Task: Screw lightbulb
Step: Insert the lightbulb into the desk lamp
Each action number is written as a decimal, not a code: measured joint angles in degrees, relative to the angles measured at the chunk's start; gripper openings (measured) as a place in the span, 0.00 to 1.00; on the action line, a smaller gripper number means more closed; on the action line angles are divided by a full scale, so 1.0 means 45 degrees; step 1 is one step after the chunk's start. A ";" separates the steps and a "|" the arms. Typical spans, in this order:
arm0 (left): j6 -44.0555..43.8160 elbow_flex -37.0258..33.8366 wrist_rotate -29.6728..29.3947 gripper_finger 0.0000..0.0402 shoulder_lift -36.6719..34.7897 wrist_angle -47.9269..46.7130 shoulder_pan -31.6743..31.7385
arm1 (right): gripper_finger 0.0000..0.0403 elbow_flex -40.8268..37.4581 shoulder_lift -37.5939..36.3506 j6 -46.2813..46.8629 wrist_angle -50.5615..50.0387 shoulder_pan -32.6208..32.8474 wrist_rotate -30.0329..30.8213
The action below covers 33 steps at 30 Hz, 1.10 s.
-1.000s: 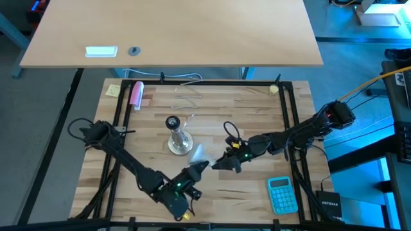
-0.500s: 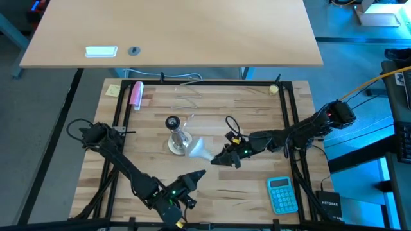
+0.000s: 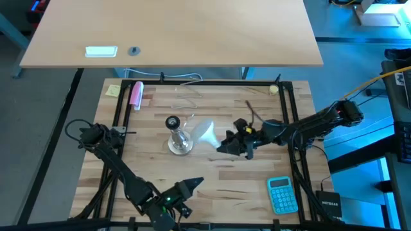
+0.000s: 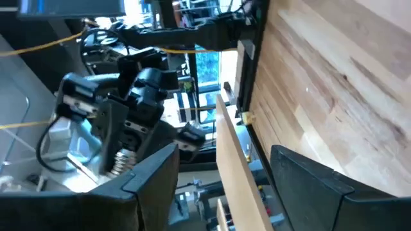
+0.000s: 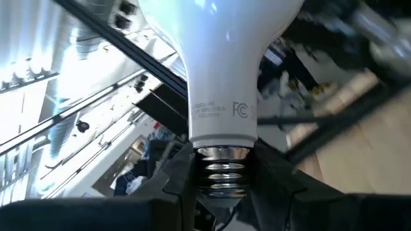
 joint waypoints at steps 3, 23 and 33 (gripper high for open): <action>-0.0509 0.0513 -0.0716 0.59 -0.0005 0.0375 -0.0129 | 0.28 0.0241 -0.0453 -0.0946 -0.0017 0.0034 0.0008; -2.5071 -0.2218 -0.1998 0.59 -0.5734 -0.8081 -0.1332 | 0.28 0.1901 -0.1137 -0.6683 -0.3818 0.0034 0.0891; -2.5697 -0.4115 -0.1153 0.59 -0.5442 -0.3266 0.0114 | 0.28 0.1906 0.0346 -0.7274 -0.2644 0.0441 0.1441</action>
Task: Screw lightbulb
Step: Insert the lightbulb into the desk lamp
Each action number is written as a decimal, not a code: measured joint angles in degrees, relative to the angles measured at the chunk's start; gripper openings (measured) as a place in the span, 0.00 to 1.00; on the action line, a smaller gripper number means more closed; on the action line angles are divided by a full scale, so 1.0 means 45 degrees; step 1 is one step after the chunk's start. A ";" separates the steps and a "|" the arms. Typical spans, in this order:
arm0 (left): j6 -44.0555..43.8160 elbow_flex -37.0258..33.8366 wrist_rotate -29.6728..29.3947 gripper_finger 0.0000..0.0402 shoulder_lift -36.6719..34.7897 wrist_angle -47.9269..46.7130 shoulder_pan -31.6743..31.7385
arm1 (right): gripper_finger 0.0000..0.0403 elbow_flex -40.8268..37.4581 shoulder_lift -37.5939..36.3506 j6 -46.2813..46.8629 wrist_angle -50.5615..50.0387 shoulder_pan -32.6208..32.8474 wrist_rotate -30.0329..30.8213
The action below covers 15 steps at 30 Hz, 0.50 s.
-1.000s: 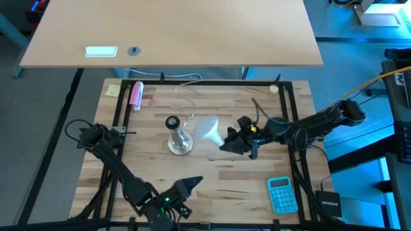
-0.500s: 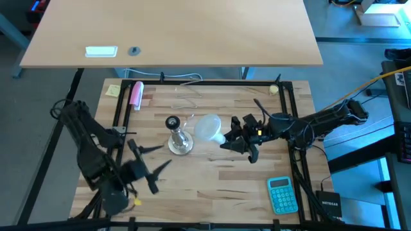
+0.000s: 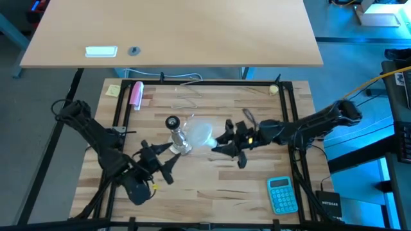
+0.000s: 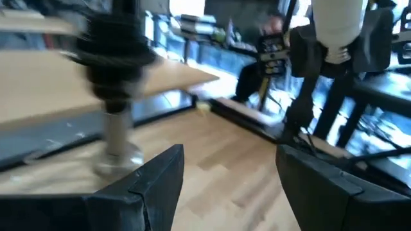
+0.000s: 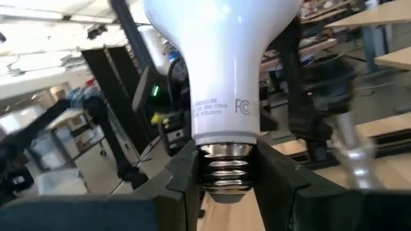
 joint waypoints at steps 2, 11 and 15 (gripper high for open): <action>0.1730 -0.0088 0.1139 0.59 0.0022 0.1727 0.0188 | 0.28 -0.0005 0.0379 -0.0116 0.0541 0.0198 -0.0059; 1.1787 -0.0030 0.4177 0.59 -0.0639 0.9532 -0.1182 | 0.28 -0.0005 0.0532 -0.0487 0.0721 0.0575 0.0138; 1.1384 -0.0772 0.2535 0.59 -0.0871 0.9630 -0.1103 | 0.28 0.0172 0.0532 -0.1155 0.0628 0.1005 0.0443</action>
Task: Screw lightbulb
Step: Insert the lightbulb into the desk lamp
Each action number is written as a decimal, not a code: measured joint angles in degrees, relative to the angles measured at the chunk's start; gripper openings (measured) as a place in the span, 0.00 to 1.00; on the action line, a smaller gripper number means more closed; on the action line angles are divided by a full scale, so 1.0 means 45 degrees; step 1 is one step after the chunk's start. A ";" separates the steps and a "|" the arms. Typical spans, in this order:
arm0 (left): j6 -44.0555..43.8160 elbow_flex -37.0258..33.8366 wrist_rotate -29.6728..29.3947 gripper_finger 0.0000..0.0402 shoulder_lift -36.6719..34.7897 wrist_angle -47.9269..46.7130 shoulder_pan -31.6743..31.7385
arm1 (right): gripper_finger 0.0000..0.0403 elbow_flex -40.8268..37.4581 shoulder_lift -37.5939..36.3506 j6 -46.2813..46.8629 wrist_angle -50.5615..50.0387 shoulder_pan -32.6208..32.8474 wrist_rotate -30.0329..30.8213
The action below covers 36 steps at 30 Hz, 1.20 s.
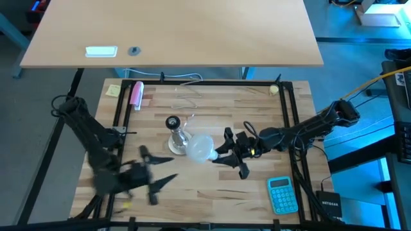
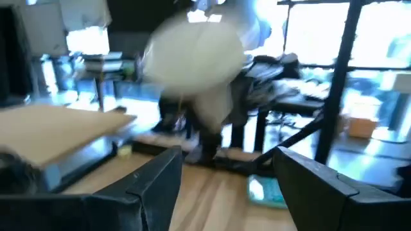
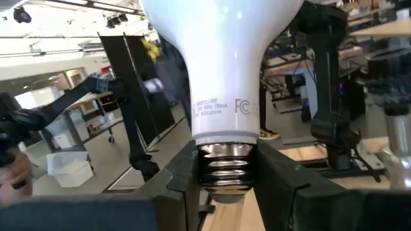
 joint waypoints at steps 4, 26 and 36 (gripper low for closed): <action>-0.1342 -0.1268 0.1840 0.59 0.0383 0.1365 0.1176 | 0.28 0.0227 0.0000 -0.0851 0.0161 0.0267 0.0818; 0.4567 -0.1073 0.4500 0.59 0.2413 0.9942 0.2975 | 0.28 0.0285 0.2382 -0.1232 0.3684 0.0677 0.2049; 0.3264 -0.1039 0.4540 0.59 0.2400 0.8657 0.3293 | 0.28 0.0746 0.2652 -0.1554 0.3560 0.0684 0.1915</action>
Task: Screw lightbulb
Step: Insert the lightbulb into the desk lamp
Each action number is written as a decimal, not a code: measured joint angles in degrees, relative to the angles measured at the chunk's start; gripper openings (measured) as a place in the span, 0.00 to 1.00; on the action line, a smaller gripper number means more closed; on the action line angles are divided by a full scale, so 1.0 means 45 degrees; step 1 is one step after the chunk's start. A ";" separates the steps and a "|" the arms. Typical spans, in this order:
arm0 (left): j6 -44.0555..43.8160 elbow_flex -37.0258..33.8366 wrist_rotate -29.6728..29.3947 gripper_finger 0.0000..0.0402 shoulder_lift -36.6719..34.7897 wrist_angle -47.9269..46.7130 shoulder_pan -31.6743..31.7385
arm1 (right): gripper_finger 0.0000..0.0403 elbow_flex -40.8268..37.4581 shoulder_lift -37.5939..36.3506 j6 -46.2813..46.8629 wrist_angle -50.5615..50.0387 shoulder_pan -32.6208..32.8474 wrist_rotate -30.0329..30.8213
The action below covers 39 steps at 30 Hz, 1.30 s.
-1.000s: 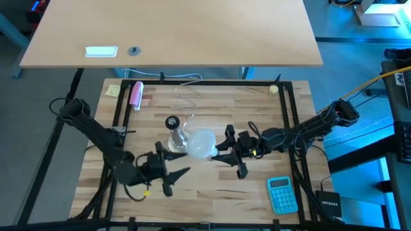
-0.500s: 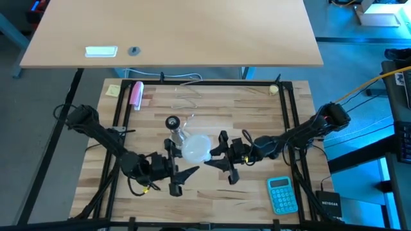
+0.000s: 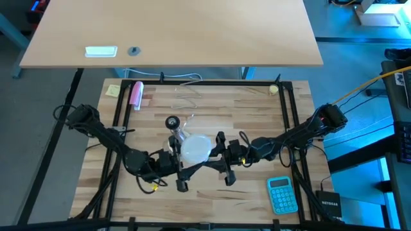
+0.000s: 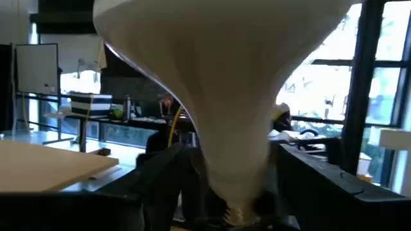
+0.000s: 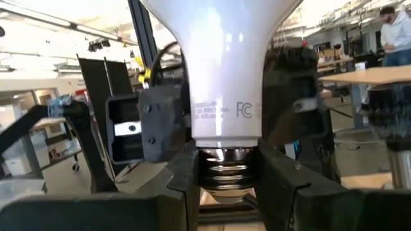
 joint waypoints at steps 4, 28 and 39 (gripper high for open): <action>-0.0036 0.0000 -0.0007 0.59 -0.0062 0.0488 -0.0056 | 0.28 -0.0005 0.0005 -0.0027 -0.0305 -0.0007 -0.0003; -0.0830 -0.0010 0.1145 0.38 -0.0070 -0.0374 0.0529 | 0.31 -0.0005 -0.0005 0.0285 -0.0913 0.0139 -0.0342; 0.2901 0.0833 -0.1595 0.38 -0.0556 -0.0082 -0.0909 | 0.69 -0.0005 -0.1086 0.0862 -0.1316 0.0187 -0.2031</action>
